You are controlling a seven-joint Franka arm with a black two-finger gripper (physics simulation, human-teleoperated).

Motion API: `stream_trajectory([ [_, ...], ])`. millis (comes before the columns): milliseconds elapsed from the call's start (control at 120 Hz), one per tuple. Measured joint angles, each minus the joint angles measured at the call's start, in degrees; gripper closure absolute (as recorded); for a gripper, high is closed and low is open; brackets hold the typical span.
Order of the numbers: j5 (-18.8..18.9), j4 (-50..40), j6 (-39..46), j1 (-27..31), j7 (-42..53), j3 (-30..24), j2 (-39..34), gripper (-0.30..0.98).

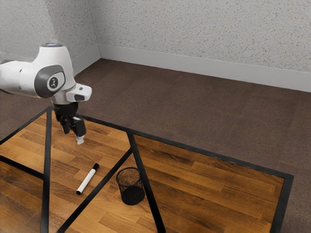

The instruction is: Put the marker into the pen holder.

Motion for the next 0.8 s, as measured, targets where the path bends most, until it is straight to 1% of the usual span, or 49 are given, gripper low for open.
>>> stream_trajectory([
  [100,0.0,-4.4,6.4,1.4,-5.4,0.0,0.4,0.03],
  [192,0.0,-5.9,11.2,2.3,-11.0,0.0,2.2,0.19],
  [258,0.0,-5.9,13.8,2.3,-14.6,0.1,3.8,0.27],
  [308,0.0,-5.6,15.4,0.7,-17.0,0.1,5.3,0.31],
  [375,0.0,-5.0,17.0,-4.2,-20.0,0.1,7.3,0.35],
  [417,0.0,-4.7,17.7,-6.6,-21.7,0.0,8.0,0.37],
  [458,0.0,-4.6,18.4,-7.4,-23.3,0.0,8.6,0.38],
  [617,0.0,-2.8,20.1,-6.5,-28.3,0.0,11.6,0.41],
  [800,0.0,-1.1,20.9,-5.1,-31.7,0.0,15.7,0.43],
])
